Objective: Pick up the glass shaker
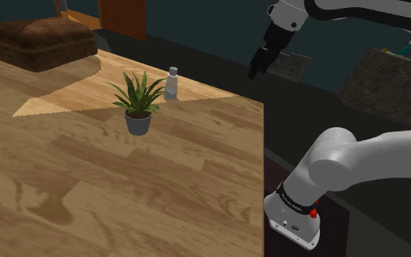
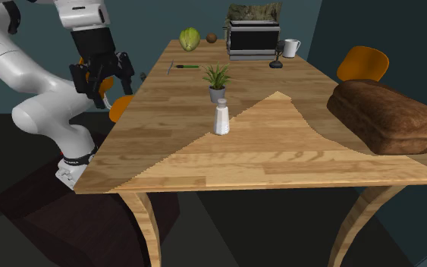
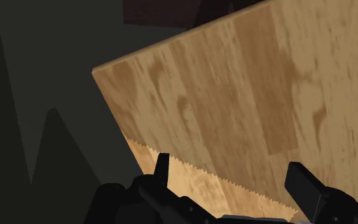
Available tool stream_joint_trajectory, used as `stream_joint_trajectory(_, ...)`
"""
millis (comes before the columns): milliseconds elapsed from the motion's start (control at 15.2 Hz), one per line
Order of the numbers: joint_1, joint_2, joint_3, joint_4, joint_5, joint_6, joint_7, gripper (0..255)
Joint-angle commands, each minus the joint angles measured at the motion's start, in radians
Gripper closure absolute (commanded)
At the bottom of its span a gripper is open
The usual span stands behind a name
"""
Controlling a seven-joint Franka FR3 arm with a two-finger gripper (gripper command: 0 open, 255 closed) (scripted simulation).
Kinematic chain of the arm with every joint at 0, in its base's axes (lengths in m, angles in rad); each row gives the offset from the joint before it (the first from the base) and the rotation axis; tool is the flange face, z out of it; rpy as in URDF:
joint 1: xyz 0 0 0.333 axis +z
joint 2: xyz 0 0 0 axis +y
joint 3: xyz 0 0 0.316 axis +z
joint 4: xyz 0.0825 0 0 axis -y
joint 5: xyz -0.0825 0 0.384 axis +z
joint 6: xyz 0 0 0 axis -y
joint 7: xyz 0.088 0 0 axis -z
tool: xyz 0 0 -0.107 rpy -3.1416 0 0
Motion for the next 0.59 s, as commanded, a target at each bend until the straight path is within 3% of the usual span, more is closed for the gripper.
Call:
stream_joint_trajectory(0, 0.000, 0.000, 0.000, 0.000, 0.000, 0.000, 0.000, 0)
stream_joint_trajectory(528, 0.049, 0.368, 0.078, 0.267, 0.074, -0.027, 0.096, 0)
